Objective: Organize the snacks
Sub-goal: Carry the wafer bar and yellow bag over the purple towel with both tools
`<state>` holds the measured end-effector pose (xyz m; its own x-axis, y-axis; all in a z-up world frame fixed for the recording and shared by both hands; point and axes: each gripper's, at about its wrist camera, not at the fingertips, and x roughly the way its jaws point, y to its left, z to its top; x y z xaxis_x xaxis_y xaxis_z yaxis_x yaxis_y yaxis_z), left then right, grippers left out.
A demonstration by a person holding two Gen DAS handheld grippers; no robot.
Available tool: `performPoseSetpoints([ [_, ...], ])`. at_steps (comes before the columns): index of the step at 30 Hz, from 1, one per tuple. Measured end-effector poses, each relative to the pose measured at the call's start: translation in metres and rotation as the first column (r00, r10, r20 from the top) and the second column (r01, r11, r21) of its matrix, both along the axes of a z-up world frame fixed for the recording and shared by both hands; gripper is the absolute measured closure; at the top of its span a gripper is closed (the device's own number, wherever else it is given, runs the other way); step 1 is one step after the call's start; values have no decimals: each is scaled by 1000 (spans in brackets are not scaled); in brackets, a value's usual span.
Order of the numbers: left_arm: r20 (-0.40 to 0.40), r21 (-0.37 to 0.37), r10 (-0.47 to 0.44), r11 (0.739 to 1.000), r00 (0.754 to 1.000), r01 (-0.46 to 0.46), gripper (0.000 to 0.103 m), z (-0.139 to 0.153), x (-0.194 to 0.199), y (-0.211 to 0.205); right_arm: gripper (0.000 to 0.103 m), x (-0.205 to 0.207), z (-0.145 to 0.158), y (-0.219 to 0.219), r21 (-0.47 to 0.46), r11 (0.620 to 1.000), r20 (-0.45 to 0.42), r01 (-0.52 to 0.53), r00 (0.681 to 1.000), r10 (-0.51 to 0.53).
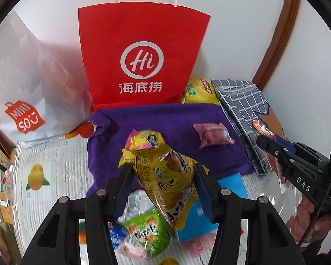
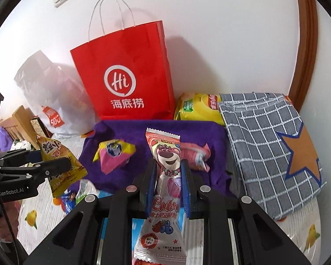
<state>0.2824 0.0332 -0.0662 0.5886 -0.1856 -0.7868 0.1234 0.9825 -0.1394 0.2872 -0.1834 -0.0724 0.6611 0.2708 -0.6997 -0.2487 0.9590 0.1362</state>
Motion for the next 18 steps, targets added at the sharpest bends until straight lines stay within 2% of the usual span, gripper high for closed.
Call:
performPoseSetpoints([
  [15, 4, -10, 37, 999, 999, -37, 50, -8, 74, 15, 81, 69, 2, 11, 21, 1000, 25, 2, 1000, -2],
  [18, 2, -15, 40, 999, 999, -40, 50, -16, 84, 17, 81, 80, -5, 13, 27, 1000, 18, -2, 1000, 2],
])
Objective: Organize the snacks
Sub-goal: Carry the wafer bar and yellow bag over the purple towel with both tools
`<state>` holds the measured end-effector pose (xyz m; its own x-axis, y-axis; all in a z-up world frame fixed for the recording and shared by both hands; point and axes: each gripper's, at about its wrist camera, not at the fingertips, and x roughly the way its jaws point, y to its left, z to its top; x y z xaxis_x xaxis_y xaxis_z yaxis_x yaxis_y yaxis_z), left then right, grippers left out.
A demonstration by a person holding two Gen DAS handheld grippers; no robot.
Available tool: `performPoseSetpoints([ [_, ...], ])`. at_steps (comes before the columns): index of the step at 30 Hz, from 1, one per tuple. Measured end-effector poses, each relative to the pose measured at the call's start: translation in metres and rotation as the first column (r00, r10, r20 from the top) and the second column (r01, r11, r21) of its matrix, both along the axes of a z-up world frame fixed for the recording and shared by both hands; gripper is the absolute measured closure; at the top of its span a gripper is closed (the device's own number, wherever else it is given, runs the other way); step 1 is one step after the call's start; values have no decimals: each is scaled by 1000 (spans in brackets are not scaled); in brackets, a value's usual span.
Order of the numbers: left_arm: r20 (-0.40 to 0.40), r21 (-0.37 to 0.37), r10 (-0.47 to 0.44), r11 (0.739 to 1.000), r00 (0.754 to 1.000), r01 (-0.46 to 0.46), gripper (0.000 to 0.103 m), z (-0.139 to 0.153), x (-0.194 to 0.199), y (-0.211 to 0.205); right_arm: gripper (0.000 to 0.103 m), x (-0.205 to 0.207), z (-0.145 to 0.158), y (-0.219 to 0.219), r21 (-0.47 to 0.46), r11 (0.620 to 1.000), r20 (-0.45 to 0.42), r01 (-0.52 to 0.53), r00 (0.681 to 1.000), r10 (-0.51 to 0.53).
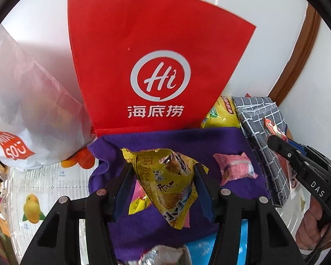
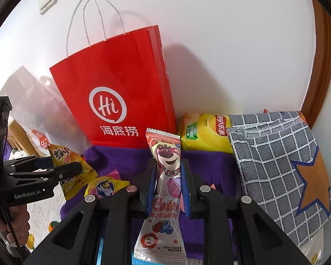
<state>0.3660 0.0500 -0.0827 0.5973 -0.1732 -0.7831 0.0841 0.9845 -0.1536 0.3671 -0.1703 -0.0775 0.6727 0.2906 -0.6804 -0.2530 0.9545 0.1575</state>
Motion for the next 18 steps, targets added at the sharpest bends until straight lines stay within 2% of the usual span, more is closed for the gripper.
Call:
performPoseSetpoints([
  [6, -53, -36, 2, 999, 999, -4, 51, -24, 16, 6, 81, 19, -36, 7, -37, 999, -71, -32, 997, 29],
  [18, -89, -83, -47, 996, 995, 40, 51, -40, 22, -1, 81, 30, -60, 5, -81, 994, -133, -69, 989, 57],
])
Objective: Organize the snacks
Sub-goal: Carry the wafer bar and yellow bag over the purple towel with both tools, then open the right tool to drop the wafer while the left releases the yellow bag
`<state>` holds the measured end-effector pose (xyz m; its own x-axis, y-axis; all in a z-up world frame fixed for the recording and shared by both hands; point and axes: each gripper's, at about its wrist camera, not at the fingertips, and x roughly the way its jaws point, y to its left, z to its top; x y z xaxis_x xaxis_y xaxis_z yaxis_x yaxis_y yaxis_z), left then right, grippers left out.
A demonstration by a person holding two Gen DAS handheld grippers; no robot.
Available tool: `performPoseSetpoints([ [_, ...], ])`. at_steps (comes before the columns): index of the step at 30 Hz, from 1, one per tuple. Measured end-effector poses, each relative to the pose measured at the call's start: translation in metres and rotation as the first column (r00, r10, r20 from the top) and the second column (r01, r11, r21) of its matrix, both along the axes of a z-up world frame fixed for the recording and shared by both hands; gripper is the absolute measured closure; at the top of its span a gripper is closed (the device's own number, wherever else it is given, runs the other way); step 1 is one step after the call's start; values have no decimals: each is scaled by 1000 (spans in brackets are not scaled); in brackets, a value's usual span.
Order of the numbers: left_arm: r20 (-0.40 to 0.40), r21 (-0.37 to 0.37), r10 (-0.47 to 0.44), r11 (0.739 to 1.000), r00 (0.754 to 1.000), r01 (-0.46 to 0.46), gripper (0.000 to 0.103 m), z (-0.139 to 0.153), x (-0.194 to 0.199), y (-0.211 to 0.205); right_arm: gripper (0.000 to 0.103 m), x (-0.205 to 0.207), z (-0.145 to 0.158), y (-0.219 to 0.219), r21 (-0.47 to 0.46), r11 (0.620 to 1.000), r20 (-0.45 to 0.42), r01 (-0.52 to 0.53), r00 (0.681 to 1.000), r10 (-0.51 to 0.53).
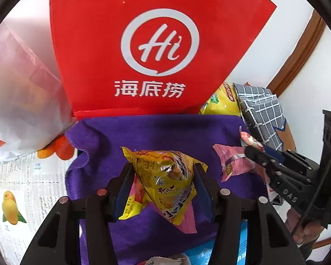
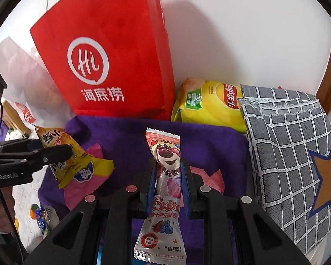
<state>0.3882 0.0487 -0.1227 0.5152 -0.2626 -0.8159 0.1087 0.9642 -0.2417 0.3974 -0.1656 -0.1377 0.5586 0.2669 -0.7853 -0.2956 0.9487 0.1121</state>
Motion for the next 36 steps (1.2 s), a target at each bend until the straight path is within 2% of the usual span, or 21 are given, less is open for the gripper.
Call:
performPoseSetpoints([
  [9, -32, -4, -21, 1000, 999, 20, 51, -8, 4, -6, 81, 7, -15, 1, -63, 998, -54, 12, 998, -16],
  [33, -40, 7, -46, 999, 998, 46, 51, -9, 3, -11, 80, 11, -21, 0, -106, 994, -59, 25, 998, -32],
  [36, -41, 10, -49, 999, 998, 50, 51, -9, 3, -12, 77, 10, -20, 2, -114, 993, -58, 19, 998, -25],
])
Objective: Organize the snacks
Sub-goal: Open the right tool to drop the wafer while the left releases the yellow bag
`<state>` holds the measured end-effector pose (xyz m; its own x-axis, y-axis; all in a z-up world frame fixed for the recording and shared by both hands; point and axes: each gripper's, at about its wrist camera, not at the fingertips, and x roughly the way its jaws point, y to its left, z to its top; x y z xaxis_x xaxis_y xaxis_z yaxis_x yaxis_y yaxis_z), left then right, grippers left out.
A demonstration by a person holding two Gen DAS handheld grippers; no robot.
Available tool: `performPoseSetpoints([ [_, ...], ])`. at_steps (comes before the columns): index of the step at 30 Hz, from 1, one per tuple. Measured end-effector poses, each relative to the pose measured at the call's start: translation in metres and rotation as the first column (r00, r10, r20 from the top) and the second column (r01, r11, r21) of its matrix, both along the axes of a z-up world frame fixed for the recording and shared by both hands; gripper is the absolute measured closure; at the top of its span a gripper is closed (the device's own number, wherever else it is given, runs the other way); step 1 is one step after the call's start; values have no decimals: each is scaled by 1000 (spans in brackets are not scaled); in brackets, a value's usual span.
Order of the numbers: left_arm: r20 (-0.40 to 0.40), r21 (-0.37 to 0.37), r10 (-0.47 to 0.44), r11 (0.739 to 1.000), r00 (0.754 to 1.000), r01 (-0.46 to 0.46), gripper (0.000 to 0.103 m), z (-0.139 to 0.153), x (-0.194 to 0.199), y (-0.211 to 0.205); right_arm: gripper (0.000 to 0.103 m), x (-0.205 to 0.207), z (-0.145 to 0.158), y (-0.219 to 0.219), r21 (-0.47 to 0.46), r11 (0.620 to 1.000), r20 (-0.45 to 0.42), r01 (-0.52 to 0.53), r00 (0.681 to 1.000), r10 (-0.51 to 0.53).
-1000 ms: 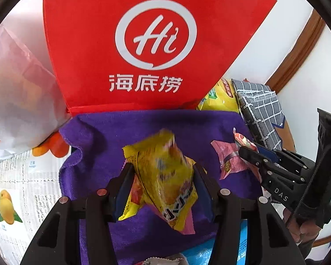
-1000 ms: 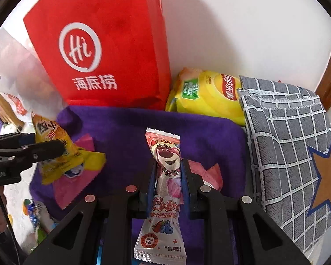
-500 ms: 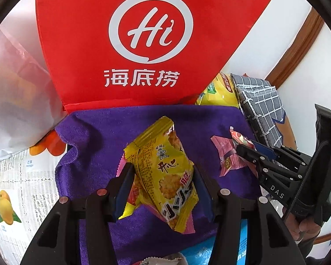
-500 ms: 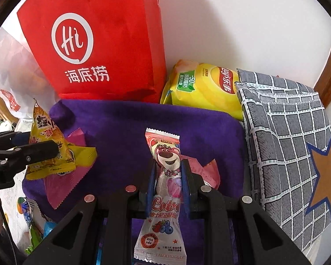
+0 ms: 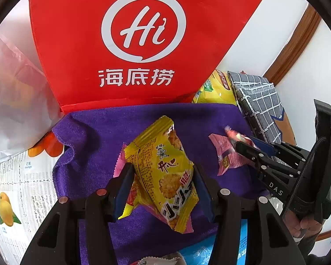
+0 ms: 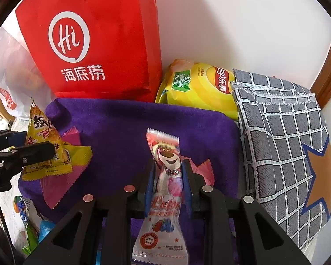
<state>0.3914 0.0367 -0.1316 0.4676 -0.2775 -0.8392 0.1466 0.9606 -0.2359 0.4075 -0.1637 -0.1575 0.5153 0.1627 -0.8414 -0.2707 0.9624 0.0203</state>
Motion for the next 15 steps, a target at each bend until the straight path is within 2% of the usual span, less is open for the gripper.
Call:
performPoseSetpoints([
  [4, -4, 1, -4, 1000, 1000, 4, 50, 0, -1, -1, 68, -2, 3, 1, -6, 1000, 8, -1, 1000, 2],
  [8, -9, 5, -6, 1000, 1000, 6, 50, -1, -1, -3, 66, -3, 7, -2, 3, 1000, 15, 7, 1000, -7],
  [12, -11, 9, -16, 1000, 1000, 16, 46, -1, -2, -5, 66, -5, 13, -5, 22, 1000, 32, 16, 999, -17],
  [15, -8, 0, -29, 1000, 1000, 29, 38, 1, -3, -6, 66, -7, 17, -5, 31, 999, 44, 11, 999, -12],
])
